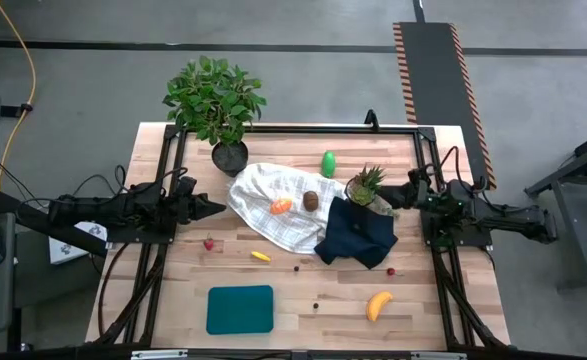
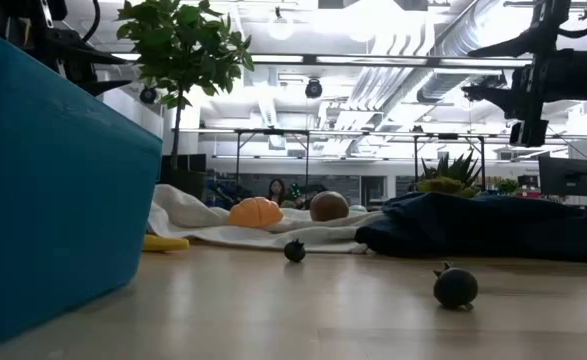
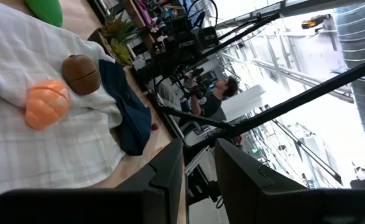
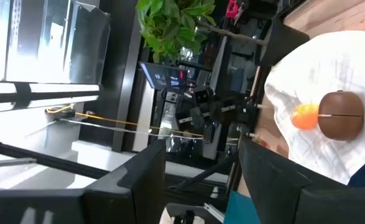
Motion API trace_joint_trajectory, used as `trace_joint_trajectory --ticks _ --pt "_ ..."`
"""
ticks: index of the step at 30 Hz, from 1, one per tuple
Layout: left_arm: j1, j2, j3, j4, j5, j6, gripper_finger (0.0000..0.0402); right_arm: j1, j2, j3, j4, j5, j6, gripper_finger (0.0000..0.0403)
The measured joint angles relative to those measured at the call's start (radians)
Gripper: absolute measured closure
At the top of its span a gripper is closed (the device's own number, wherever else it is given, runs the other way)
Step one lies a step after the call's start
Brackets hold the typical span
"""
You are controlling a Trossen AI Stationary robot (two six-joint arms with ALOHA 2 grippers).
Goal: Pick and placing Produce into tupperware
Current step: Put the cherry into the bin
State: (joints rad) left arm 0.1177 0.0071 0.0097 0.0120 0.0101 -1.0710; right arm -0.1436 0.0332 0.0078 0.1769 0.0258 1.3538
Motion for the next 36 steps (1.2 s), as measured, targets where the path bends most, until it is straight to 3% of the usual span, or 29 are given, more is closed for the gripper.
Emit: trace_joint_trajectory --ticks 36 --pt "0.0 0.0 0.0 0.0 -0.002 -0.011 0.0318 0.004 0.0 0.0 -0.119 -0.03 -0.051 0.0206"
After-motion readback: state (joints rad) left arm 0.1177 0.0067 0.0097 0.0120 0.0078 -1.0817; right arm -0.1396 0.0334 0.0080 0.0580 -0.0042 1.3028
